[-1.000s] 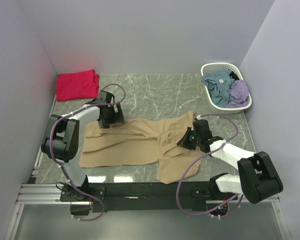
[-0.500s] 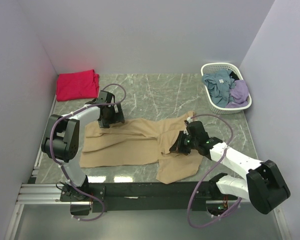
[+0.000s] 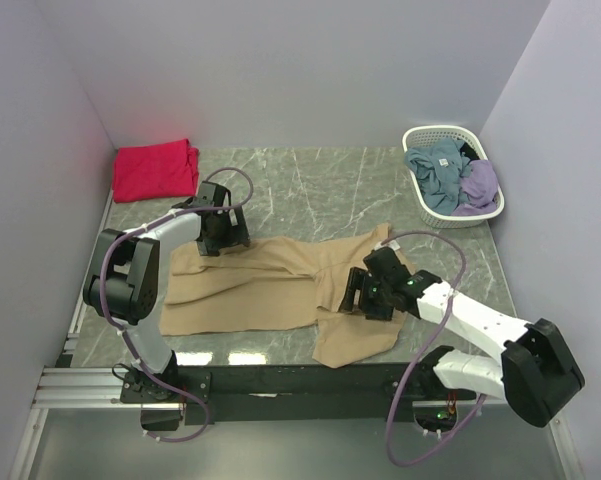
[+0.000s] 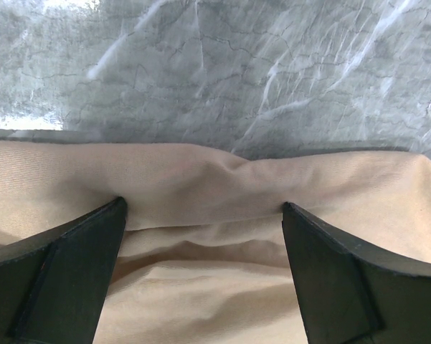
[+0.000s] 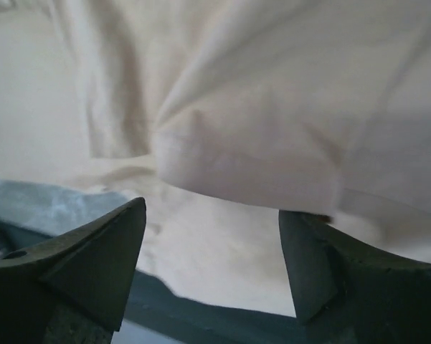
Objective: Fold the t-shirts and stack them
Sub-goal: Fold the tshirt
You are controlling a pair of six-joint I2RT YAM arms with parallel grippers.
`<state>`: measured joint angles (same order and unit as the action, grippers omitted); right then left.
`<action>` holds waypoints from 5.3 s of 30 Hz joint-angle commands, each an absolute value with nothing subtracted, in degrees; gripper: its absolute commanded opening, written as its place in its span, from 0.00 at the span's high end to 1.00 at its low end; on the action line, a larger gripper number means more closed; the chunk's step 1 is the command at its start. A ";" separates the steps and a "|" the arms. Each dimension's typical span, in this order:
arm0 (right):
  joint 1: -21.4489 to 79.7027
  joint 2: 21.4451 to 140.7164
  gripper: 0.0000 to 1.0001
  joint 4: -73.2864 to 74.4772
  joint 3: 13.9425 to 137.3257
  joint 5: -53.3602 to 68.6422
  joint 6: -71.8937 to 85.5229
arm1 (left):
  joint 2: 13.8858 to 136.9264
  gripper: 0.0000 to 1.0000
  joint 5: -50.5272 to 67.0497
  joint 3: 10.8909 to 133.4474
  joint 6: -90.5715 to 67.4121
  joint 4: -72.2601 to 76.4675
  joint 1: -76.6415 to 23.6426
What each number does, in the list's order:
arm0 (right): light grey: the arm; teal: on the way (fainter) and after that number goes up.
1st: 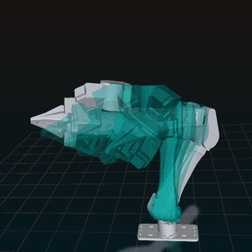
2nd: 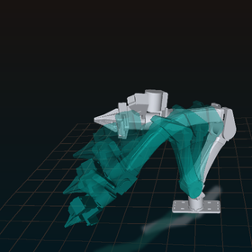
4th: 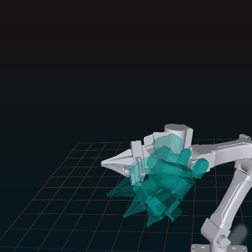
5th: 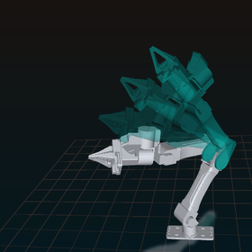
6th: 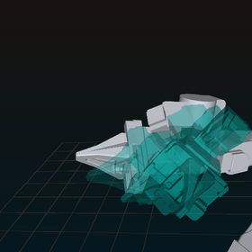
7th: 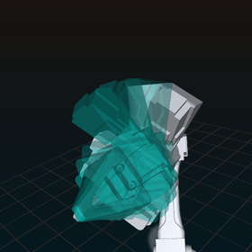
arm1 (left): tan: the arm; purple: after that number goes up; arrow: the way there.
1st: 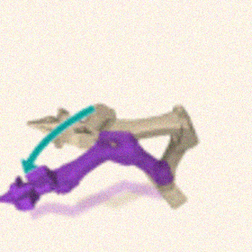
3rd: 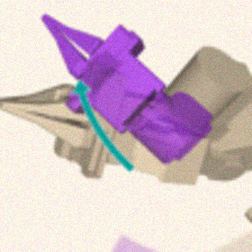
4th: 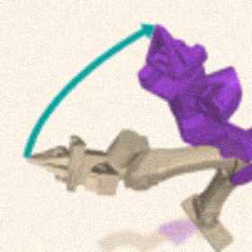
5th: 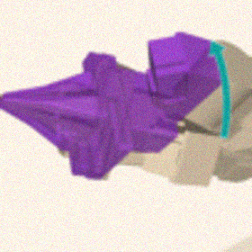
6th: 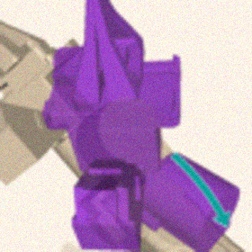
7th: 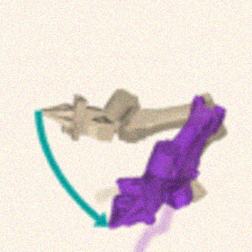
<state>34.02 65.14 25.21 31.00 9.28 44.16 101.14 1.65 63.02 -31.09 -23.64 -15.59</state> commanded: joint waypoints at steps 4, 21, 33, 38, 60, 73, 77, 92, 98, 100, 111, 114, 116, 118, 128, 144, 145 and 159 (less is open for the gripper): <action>33.67 55.82 0.07 36.12 43.75 -17.10 42.19 | 99.50 0.03 -3.77 63.90 -31.72 -25.14 -16.17; 6.86 88.85 0.37 12.40 54.14 2.10 27.86 | 96.15 0.01 -5.10 62.49 -32.26 -25.31 -16.17; 4.04 98.70 0.47 8.08 60.29 10.81 26.28 | 97.56 0.00 -5.71 62.49 -31.99 -25.40 -16.17; 3.08 100.63 0.67 8.17 62.57 12.83 26.45 | 98.26 0.01 -5.89 62.05 -32.17 -25.31 -16.17; -2.37 103.54 1.00 8.35 71.71 -1.13 27.51 | 100.63 0.01 -10.02 61.87 -33.22 -24.52 -13.80; -3.43 111.53 1.00 13.18 79.98 1.76 27.86 | 94.85 0.00 -9.33 64.25 -33.75 -30.85 -12.74; -3.43 111.45 1.00 13.36 80.42 2.19 27.69 | 92.03 0.01 -4.57 60.75 -34.63 -31.02 -13.36; -3.51 111.01 1.00 13.80 80.42 3.08 27.60 | 86.66 0.08 3.16 50.28 -37.62 -30.05 -16.61; -3.51 111.01 1.00 14.24 80.77 3.60 27.42 | 81.39 0.07 -4.01 48.24 -41.04 -32.42 -17.31; -3.52 111.09 1.00 14.06 80.60 3.87 27.42 | 79.99 0.04 -9.90 50.26 -42.45 -34.45 -17.23; -3.52 110.66 1.00 13.80 79.89 4.66 27.25 | 83.49 0.01 -13.62 58.19 -42.71 -34.19 -14.86; -3.69 110.39 1.00 13.97 79.89 4.83 27.16 | 82.19 0.01 -11.17 54.50 -43.59 -31.21 -12.75; -3.69 110.30 1.00 13.89 79.63 5.10 27.16 | 81.04 0.00 -9.24 51.08 -43.59 -27.54 -10.82; -3.69 110.39 1.00 13.80 79.72 5.45 27.16 | 79.55 0.01 -7.04 48.53 -43.68 -25.24 -9.59; -3.78 110.74 1.00 13.71 79.37 5.98 27.07 | 81.12 0.01 -1.06 44.39 -42.63 -17.14 -5.10; -3.69 111.71 1.00 14.24 79.98 6.15 26.98 | 85.08 0.01 0.18 42.10 -42.71 -12.84 -4.57; -3.78 111.71 1.00 14.24 80.07 6.33 26.98 | 84.99 0.02 0.26 41.84 -42.80 -12.40 -4.57; -3.78 112.76 1.00 14.33 80.33 7.56 26.89 | 85.69 0.47 -3.34 44.46 -42.19 -12.92 -4.48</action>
<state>-3.27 112.01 14.41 77.80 7.05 27.53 85.03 -1.56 42.33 -42.74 -12.80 -4.67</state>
